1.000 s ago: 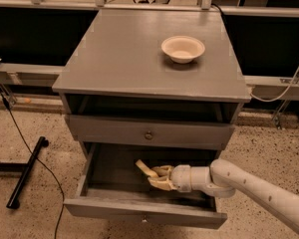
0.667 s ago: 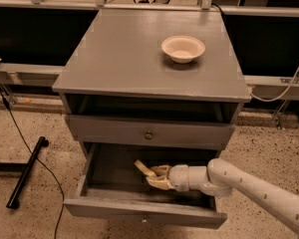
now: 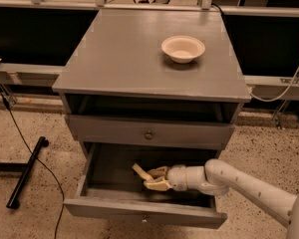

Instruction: Place sponge into middle drawer

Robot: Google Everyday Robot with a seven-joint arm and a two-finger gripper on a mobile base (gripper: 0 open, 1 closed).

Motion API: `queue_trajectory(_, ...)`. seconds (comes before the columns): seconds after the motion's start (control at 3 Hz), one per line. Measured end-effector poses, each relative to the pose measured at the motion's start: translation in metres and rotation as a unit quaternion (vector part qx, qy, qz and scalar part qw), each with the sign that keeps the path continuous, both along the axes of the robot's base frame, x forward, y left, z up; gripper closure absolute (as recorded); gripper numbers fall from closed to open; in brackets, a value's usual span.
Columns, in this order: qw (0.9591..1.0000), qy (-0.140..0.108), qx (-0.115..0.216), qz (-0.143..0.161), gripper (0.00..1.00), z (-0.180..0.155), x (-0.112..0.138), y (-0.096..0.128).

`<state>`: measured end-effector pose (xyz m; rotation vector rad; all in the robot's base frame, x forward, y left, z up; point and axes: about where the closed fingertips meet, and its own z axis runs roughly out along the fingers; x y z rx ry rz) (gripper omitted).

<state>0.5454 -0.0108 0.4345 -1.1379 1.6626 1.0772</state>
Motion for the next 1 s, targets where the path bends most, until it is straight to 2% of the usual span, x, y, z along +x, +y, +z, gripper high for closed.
queue_trajectory(0.33,1.0,0.001,0.0,0.0,0.65,-0.0006,0.0,-0.0003)
queue_trajectory(0.67,1.0,0.006,0.001,-0.002,0.49,-0.0033,-0.001,-0.0033)
queue_trajectory(1.0,1.0,0.009,0.001,-0.003,0.41,-0.0052,-0.0015,-0.0056)
